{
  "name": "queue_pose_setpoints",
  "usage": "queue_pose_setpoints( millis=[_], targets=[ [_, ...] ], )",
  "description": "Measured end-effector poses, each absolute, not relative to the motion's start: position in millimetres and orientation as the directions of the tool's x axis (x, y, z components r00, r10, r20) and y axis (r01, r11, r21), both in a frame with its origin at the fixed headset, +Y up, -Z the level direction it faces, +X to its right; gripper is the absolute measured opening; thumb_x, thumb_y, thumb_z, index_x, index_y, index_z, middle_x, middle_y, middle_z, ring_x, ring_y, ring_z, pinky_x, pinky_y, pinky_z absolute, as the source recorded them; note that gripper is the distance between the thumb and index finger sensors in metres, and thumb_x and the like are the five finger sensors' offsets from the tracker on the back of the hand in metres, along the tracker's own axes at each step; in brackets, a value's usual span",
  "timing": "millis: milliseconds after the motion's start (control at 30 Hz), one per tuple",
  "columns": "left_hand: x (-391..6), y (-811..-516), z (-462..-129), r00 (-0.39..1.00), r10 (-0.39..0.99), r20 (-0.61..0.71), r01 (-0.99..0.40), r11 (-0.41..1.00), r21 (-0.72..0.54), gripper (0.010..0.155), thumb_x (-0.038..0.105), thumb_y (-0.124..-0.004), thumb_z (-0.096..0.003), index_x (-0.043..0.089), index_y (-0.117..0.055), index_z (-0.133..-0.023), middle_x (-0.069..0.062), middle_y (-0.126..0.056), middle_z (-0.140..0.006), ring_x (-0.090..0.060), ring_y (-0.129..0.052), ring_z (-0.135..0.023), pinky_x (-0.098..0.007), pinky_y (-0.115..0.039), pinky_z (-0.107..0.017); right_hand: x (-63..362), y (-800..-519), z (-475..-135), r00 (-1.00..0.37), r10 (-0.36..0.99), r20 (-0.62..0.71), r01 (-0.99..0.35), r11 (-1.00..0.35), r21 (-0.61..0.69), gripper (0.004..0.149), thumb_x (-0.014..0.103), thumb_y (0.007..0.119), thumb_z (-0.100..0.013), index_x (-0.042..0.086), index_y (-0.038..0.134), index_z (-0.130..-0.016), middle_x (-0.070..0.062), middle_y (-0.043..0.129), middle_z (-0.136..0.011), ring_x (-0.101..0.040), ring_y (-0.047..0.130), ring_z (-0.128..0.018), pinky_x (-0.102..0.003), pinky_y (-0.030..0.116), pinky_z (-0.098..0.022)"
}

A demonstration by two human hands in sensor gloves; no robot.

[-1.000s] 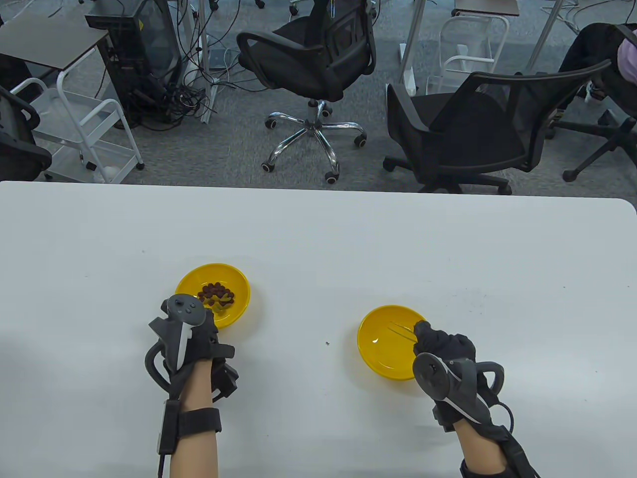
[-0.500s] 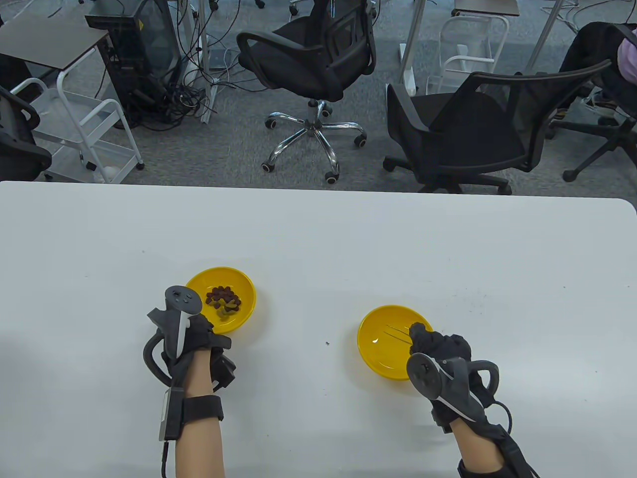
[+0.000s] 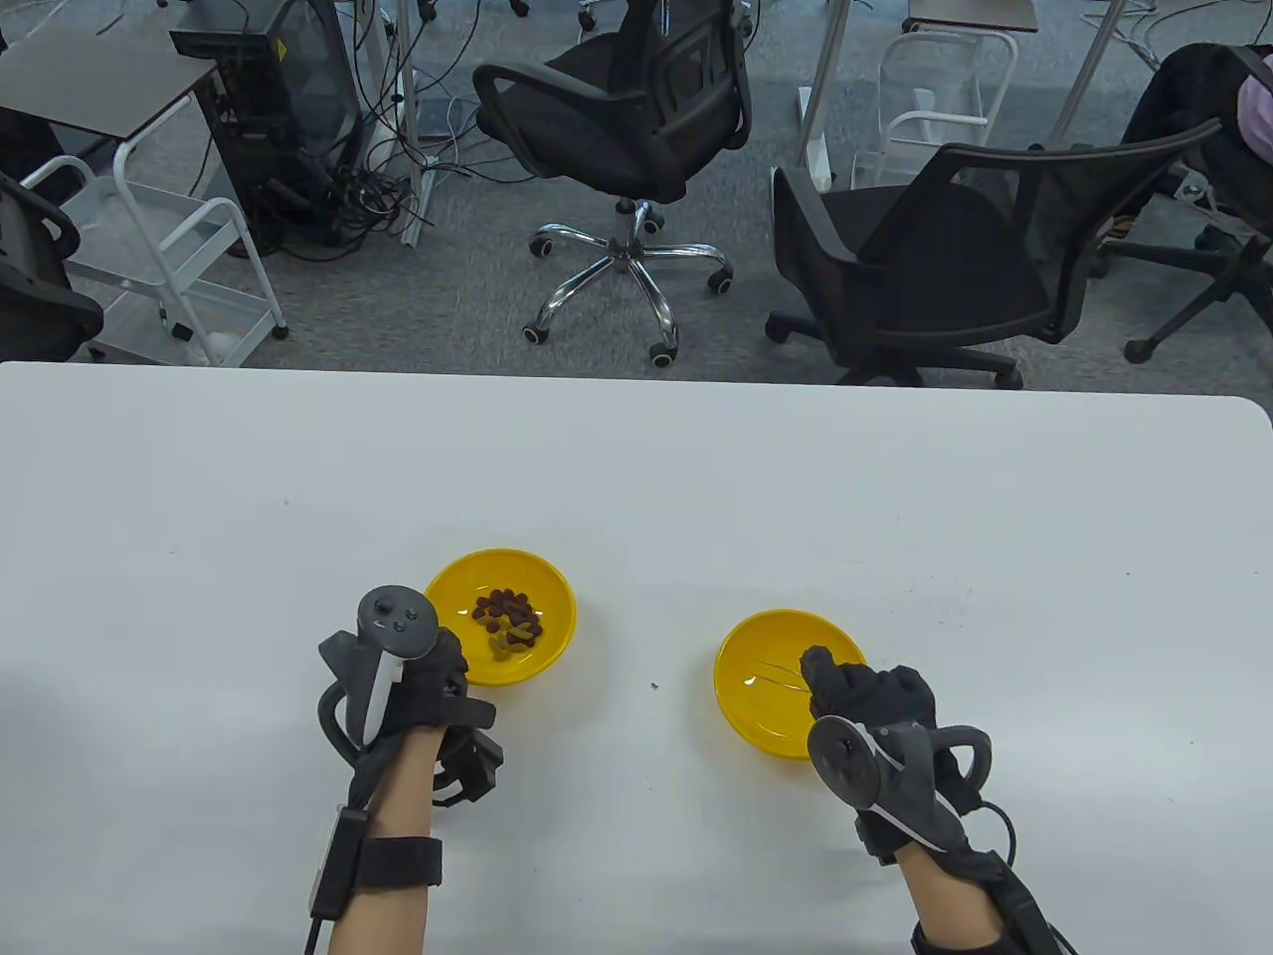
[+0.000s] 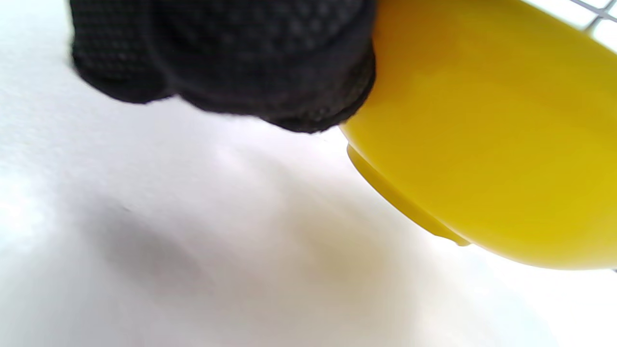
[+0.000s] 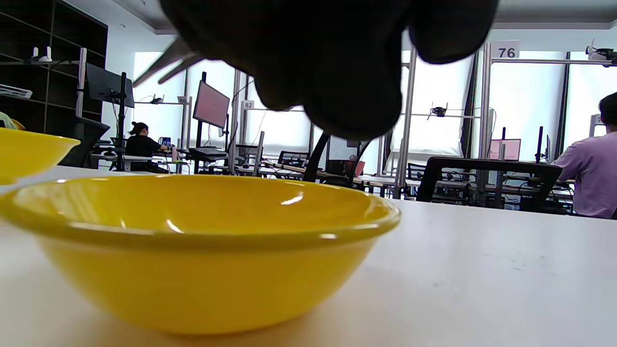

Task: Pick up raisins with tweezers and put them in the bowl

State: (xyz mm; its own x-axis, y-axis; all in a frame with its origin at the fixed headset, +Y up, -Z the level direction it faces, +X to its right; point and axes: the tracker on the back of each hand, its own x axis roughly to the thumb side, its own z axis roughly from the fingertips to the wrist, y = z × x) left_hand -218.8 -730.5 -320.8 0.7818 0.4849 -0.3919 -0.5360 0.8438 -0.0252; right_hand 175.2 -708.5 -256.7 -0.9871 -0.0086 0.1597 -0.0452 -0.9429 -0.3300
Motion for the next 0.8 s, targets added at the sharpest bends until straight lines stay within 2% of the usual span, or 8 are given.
queue_pose_setpoints(
  millis=[300, 533, 800],
  targets=[
    [-160.4, -709.3, -286.7, 0.835, 0.534, -0.137, -0.548, 0.83, -0.104, 0.059, 0.03, -0.062, -0.0563, -0.009, -0.053, -0.099, -0.004, -0.1, -0.044, -0.006, -0.098, -0.016, -0.038, -0.09, -0.033, 169.9, -700.7, -248.6, -0.978, 0.052, 0.201, -0.127, -0.915, -0.384, 0.052, 0.032, 0.076, -0.041, 0.017, 0.078, -0.09, -0.004, 0.092, -0.072, -0.017, 0.103, -0.05, -0.052, 0.071, -0.061],
    [-134.6, -713.3, -268.8, 0.838, 0.544, -0.031, -0.544, 0.83, -0.127, 0.059, 0.031, -0.063, -0.0558, -0.008, -0.055, -0.099, -0.004, -0.101, -0.043, -0.006, -0.099, -0.014, -0.038, -0.09, -0.033, 163.2, -695.9, -240.8, -0.967, 0.06, 0.246, -0.155, -0.909, -0.387, 0.051, 0.033, 0.077, -0.041, 0.018, 0.079, -0.09, -0.004, 0.093, -0.072, -0.016, 0.102, -0.05, -0.052, 0.071, -0.06],
    [-124.0, -716.3, -260.5, 0.849, 0.528, 0.021, -0.52, 0.843, -0.136, 0.059, 0.031, -0.063, -0.0558, -0.009, -0.055, -0.099, -0.005, -0.101, -0.043, -0.007, -0.099, -0.014, -0.038, -0.09, -0.033, 137.5, -697.1, -230.1, -0.932, -0.036, 0.361, -0.116, -0.913, -0.391, 0.049, 0.036, 0.078, -0.041, 0.022, 0.085, -0.087, -0.004, 0.093, -0.07, -0.017, 0.1, -0.052, -0.054, 0.068, -0.062]
  ],
)
